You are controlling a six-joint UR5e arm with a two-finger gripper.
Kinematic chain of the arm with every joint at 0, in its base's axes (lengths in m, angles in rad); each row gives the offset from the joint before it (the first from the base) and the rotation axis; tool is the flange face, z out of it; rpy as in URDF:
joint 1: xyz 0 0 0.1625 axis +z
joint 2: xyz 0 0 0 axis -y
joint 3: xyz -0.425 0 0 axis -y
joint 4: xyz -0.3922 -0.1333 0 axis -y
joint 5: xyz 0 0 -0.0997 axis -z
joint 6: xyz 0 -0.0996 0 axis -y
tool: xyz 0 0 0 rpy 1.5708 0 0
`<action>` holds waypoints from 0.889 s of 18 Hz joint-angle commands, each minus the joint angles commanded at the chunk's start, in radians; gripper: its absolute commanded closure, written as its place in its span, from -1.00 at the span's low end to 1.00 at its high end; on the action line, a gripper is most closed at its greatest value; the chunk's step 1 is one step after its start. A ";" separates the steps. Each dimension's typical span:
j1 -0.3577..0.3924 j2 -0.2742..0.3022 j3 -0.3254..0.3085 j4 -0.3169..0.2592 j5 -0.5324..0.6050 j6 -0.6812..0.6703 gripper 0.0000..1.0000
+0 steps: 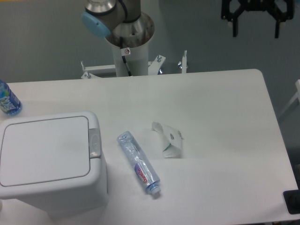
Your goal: Open the trash can
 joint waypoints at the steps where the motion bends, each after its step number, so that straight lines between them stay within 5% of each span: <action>1: -0.023 -0.012 0.005 0.000 -0.014 -0.089 -1.00; 7: -0.155 -0.057 0.009 0.002 -0.114 -0.568 -1.00; 12: -0.270 -0.123 -0.011 0.003 -0.183 -0.715 -1.00; 16: -0.348 -0.192 -0.015 0.107 -0.249 -0.807 -1.00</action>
